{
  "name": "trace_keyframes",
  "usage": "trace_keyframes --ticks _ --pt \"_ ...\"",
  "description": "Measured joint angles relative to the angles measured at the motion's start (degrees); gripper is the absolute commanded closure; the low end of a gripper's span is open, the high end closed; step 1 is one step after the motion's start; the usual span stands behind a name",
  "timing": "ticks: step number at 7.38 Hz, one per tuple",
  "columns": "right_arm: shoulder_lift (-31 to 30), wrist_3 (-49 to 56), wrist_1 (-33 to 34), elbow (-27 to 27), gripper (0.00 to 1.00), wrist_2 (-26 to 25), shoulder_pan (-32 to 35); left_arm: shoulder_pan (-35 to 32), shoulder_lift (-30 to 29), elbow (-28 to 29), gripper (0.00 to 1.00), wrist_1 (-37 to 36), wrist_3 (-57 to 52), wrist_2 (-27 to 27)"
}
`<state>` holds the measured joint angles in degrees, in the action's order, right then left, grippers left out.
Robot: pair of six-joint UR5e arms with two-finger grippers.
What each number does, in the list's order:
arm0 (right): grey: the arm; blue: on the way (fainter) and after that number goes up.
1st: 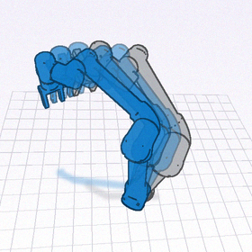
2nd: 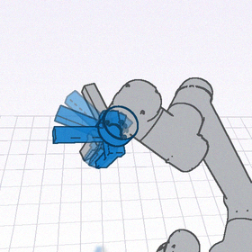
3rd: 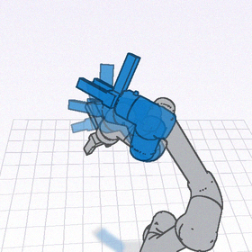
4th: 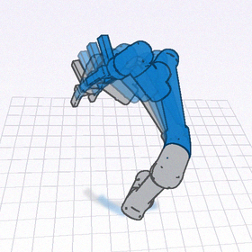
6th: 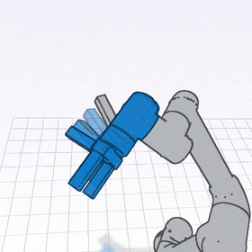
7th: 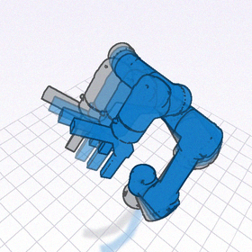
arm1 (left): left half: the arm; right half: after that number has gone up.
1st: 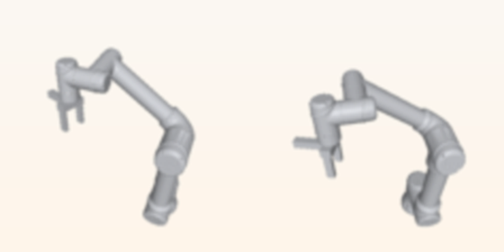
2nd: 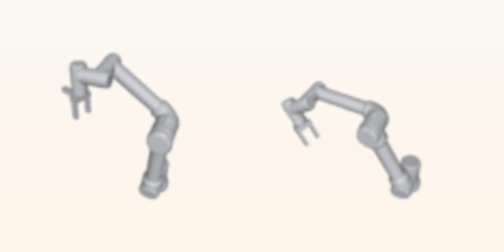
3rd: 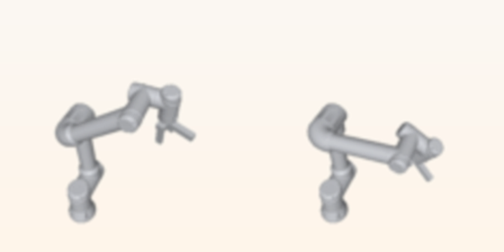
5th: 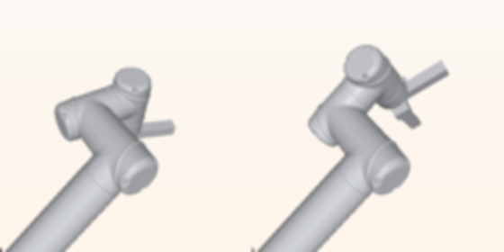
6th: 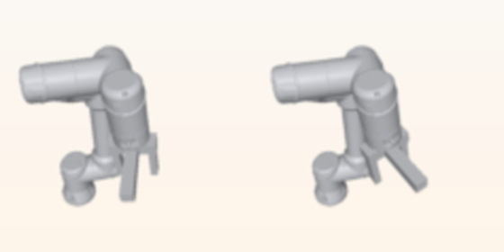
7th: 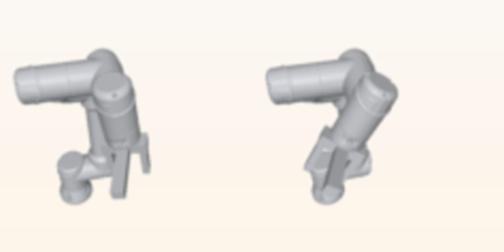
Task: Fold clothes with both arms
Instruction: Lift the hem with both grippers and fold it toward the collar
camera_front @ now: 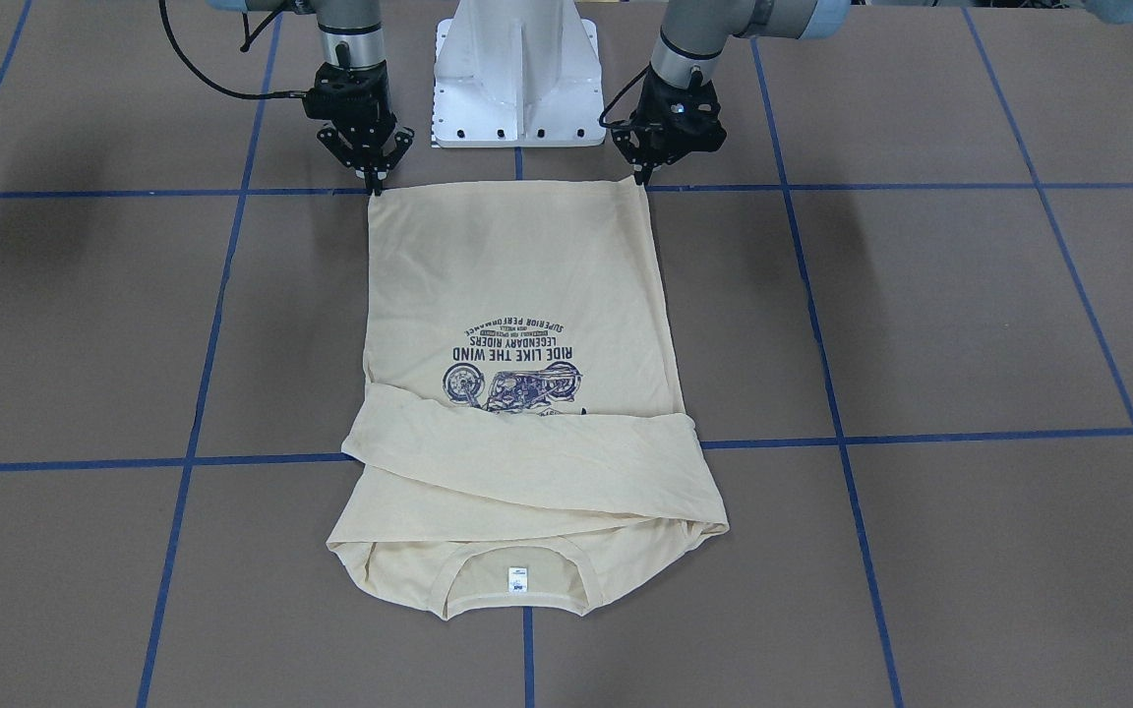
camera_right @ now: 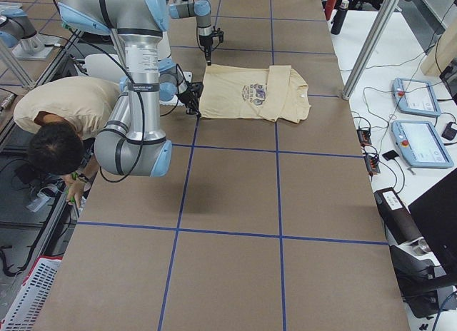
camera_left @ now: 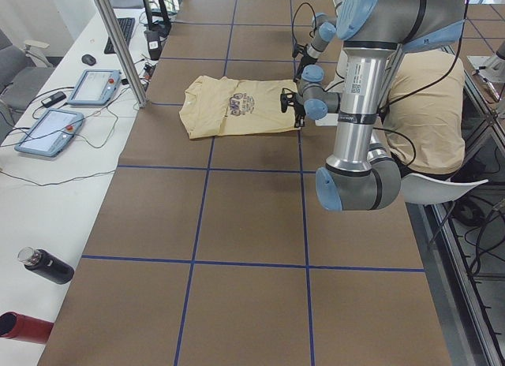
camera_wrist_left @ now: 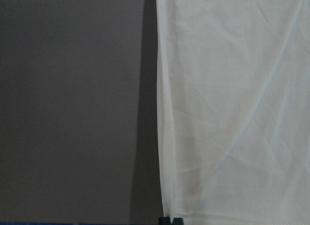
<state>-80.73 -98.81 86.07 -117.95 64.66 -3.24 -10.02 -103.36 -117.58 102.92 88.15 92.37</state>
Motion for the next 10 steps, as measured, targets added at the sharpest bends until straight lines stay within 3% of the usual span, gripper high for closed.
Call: trace_keyframes --ticks 2,4,7,9,10 --pt "0.79 0.05 0.20 -0.23 1.00 0.02 0.51 0.00 -0.05 -0.15 1.00 0.00 0.00 0.00" --pt "0.58 0.41 0.44 -3.80 1.00 1.13 2.16 -0.16 0.16 -3.03 1.00 -0.27 -0.04 0.27" --pt "-4.75 1.20 3.91 -19.63 1.00 9.39 3.33 -0.51 0.41 -18.10 1.00 -8.98 -0.15 5.58" --pt "-7.54 1.32 10.09 -31.75 1.00 13.74 -1.03 2.01 0.24 -28.84 1.00 -16.69 -0.04 9.33" --pt "-7.77 1.34 12.14 -34.91 1.00 14.31 -2.31 3.10 0.15 -30.74 1.00 -18.03 -0.01 9.90"
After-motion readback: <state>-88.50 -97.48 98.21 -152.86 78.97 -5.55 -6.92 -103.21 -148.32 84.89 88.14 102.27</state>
